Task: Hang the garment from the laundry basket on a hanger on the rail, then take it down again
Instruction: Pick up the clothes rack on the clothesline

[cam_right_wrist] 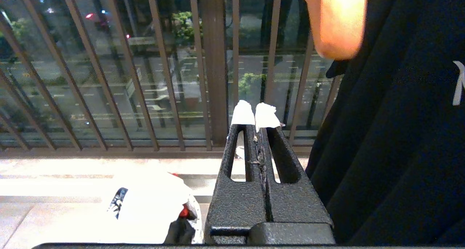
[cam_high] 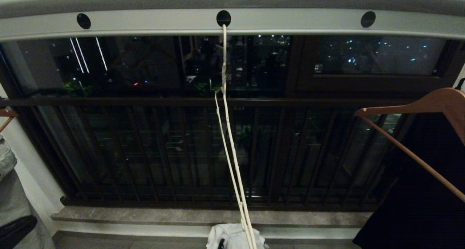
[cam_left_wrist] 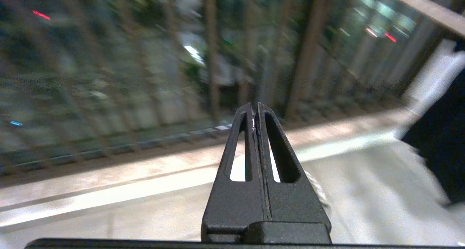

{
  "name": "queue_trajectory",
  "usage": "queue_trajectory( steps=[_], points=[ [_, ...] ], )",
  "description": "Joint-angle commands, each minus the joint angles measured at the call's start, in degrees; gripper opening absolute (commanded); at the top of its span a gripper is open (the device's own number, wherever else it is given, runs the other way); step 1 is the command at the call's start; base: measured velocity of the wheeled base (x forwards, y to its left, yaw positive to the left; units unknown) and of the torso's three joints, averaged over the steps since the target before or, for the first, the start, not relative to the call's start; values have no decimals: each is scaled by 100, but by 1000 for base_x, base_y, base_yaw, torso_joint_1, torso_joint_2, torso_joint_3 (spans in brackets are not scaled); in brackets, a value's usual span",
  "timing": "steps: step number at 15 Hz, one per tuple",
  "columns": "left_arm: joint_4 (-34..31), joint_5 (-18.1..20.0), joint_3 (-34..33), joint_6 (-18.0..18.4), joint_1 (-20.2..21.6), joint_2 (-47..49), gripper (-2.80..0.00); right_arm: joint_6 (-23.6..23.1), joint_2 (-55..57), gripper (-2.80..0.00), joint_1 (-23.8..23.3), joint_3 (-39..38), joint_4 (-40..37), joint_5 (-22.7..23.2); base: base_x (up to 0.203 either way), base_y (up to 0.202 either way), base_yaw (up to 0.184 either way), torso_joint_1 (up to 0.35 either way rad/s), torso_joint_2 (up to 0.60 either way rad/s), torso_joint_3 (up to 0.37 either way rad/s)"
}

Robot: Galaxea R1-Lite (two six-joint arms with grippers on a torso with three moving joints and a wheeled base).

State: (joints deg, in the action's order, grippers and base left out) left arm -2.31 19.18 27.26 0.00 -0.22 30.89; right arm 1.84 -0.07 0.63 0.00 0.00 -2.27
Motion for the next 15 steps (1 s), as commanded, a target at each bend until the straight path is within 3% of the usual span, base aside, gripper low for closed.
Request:
queue_trajectory(
  steps=[1, 4, 7, 9, 11, 14, 15],
  points=[
    [-61, 160, 907, -38, -329, 1703, -280, 0, 7, -280, -2, 0, 0, -2, 0, 0, 0, 0, 0, 0],
    [-343, -232, 2034, -163, -1389, 2823, -280, 0, 7, -280, 7, 0, 0, -2, 0, 0, 0, 0, 0, 0],
    [-552, -1430, 3130, -517, -2928, 3861, -280, 0, 7, -280, 0, 0, 0, -2, 0, 0, 0, 0, 0, 0],
    [-920, -2022, 3786, -862, -3672, 4395, -280, 0, 7, -280, -2, 0, 0, -2, 0, 0, 0, 0, 0, 0],
    [-1345, -2282, 4225, -1233, -4162, 4462, -280, 0, 7, -280, -2, 0, 0, -2, 0, 0, 0, 0, 0, 0],
    [-1815, -2738, 4513, -1788, -4462, 4460, -280, 0, 7, -280, -2, 0, 0, -2, 0, 0, 0, 0, 0, 0],
    [-1835, -2802, 4578, -1852, -4555, 4442, 0, 0, 7, -280, -2, 0, 0, -2, 0, 0, 0, 0, 0, 0]
  ],
)
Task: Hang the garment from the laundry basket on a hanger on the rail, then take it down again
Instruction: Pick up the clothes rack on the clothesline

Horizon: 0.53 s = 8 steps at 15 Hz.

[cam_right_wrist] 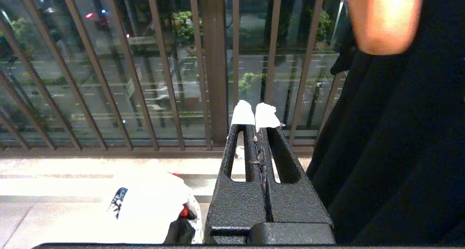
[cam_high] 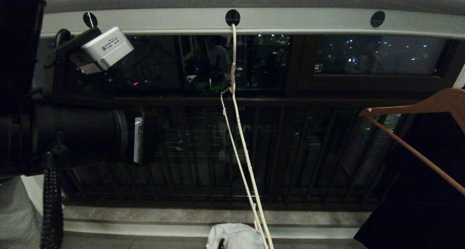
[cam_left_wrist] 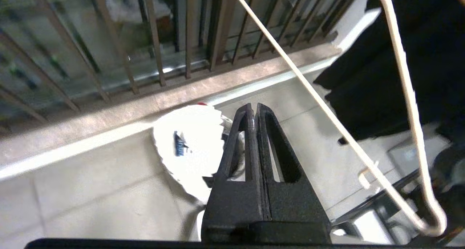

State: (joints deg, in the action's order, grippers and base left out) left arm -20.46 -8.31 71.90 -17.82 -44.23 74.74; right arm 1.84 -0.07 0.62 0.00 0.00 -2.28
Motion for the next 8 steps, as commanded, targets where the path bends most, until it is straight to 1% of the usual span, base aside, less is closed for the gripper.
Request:
queue_trajectory(
  steps=[1, 3, 5, 8],
  points=[
    [-57, -104, 181, -84, -310, 27, 0, 0, 7, -280, -1, 0, 0, -1, 0, 0, 0, 0, 0, 0],
    [-155, -207, 397, -176, -745, 29, 0, 0, 7, -280, -1, 0, 0, -1, 0, 0, 0, 0, 0, 0],
    [-168, -226, 510, -198, -1059, 71, 0, 0, 7, -280, -1, 0, 0, -1, 0, 0, 0, 0, 0, 0],
    [-154, -242, 684, -191, -1281, 331, 0, 0, 7, -280, -1, 0, 0, -1, 0, 0, 0, 0, 0, 0]
  ],
)
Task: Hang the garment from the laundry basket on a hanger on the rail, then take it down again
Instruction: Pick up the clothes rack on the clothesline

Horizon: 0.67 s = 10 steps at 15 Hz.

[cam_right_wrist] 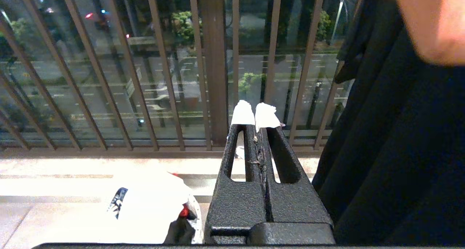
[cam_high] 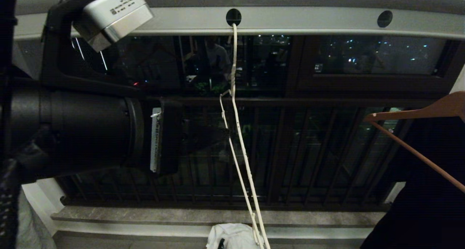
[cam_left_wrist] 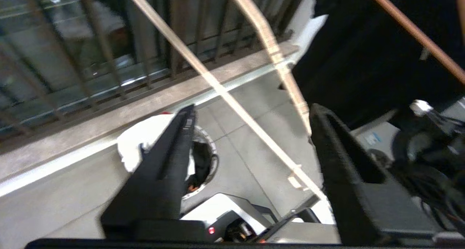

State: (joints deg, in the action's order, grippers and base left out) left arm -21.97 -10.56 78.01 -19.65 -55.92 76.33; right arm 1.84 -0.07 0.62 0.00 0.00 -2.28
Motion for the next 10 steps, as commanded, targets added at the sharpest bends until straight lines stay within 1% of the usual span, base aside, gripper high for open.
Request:
queue_trajectory(
  steps=[1, 5, 6, 7, 9, 10],
  points=[
    [5, -42, 153, 1, -130, 319, 0, 0, 7, -280, -1, 0, 0, -1, 0, 0, 0, 0, 0, 0],
    [2, -130, 752, 19, -158, 926, 0, 0, 7, -280, 0, 0, 0, -1, 0, 0, 0, 0, 0, 0],
    [-11, -219, 869, 21, -162, 1110, 0, 0, 7, -280, 2, 0, 0, -1, 0, 0, 0, 0, 0, 0],
    [-25, -414, 980, 18, -189, 1322, 0, 0, 7, -280, -1, 0, 0, -1, 0, 0, 0, 0, 0, 0],
    [-31, -1063, 1059, 19, -267, 1663, 0, 0, 7, -280, 1, 0, 0, -1, 0, 0, 0, 0, 0, 0],
    [-29, -1310, 1031, 15, -314, 1755, 0, 0, 7, -280, -1, 0, 0, -1, 0, 0, 0, 0, 0, 0]
  ],
)
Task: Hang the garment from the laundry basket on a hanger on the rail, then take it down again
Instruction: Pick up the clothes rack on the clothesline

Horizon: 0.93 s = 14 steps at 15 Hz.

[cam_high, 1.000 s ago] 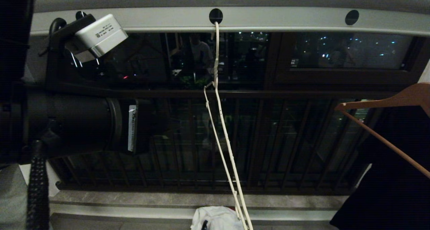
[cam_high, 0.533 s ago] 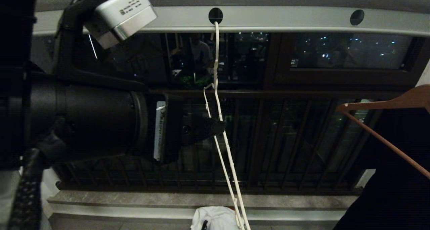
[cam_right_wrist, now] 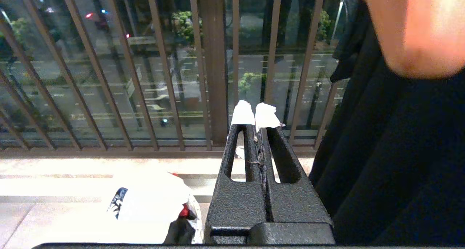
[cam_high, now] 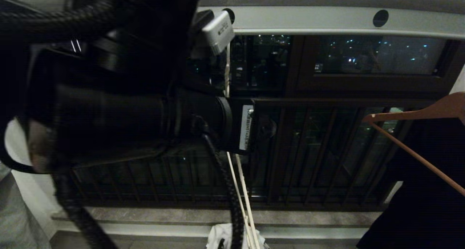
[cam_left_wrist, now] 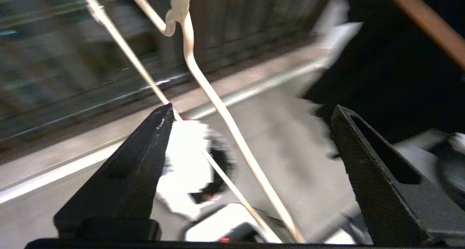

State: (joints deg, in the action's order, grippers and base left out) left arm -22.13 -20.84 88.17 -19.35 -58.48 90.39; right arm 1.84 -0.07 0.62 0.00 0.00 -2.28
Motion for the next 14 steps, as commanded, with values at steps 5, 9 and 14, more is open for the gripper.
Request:
queue_trajectory(
  steps=[5, 9, 14],
  points=[
    [15, -1308, -333, -32, -111, 352, 0, 0, 7, -280, 7, 0, 0, -1, 0, 0, 0, 0, 0, 0],
    [31, -1447, -713, -43, -111, 155, 0, 0, 7, -280, 3, 0, 0, -1, 0, 0, 0, 0, 0, 0],
    [68, -1509, -714, -43, -102, 151, -280, 0, 7, -280, -1, 0, 0, -1, 0, 0, 0, 0, 0, 0]
  ],
)
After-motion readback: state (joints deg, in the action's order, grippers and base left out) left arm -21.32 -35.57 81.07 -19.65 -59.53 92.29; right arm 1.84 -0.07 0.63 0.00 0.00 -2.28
